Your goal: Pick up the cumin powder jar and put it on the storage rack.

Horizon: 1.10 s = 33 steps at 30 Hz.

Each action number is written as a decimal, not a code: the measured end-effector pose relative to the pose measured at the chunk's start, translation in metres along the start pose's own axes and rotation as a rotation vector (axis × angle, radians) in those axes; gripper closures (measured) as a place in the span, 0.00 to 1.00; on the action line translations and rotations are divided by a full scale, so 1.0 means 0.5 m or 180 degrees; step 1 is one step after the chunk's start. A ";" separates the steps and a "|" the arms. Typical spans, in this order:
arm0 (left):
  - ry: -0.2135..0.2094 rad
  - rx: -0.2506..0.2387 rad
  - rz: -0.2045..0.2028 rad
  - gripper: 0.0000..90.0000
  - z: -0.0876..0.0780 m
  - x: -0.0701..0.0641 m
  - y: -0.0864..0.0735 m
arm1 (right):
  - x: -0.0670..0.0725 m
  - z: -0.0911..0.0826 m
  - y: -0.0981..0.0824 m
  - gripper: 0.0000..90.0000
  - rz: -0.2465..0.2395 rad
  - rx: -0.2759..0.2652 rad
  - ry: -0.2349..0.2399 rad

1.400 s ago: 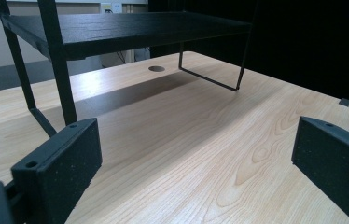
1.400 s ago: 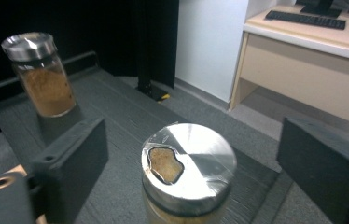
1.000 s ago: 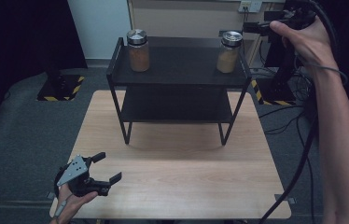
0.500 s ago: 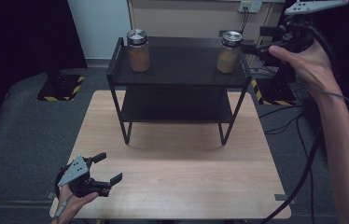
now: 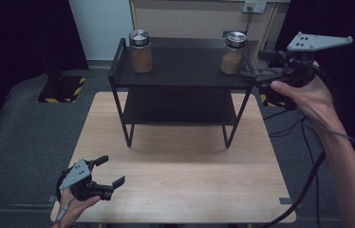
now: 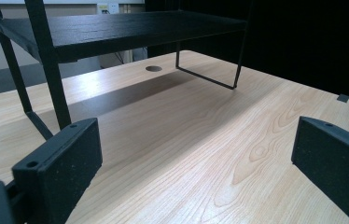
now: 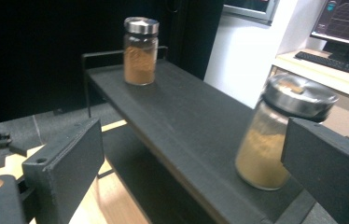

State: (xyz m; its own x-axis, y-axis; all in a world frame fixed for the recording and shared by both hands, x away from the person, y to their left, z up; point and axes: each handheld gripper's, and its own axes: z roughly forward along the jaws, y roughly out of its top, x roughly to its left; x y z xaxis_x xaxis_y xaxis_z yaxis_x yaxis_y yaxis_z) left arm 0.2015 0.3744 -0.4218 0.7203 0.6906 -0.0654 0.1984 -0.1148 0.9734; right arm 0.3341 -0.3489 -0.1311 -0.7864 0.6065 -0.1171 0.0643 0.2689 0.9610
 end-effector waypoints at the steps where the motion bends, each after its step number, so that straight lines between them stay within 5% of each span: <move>1: -0.0002 -0.0001 -0.0002 0.01 0.000 0.000 0.000 | 0.003 -0.001 -0.007 0.07 -0.0001 -0.0014 0.0016; 15: 0.0006 0.0012 0.0003 0.01 0.001 -0.003 0.000 | 0.051 -0.028 -0.114 0.04 -0.0064 -0.0111 0.0128; 33: 0.0034 -0.0022 0.0036 0.01 0.000 -0.009 -0.001 | 0.137 -0.043 -0.319 0.03 -0.0062 -0.0085 0.0065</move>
State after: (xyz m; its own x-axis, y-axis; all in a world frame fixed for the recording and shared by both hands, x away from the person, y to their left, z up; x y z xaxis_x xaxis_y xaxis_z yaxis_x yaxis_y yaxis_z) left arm 0.1983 0.3713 -0.4222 0.7154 0.6968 -0.0521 0.1856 -0.1176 0.9756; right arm 0.2565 -0.3662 -0.2871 -0.7997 0.5859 -0.1310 0.0326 0.2602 0.9650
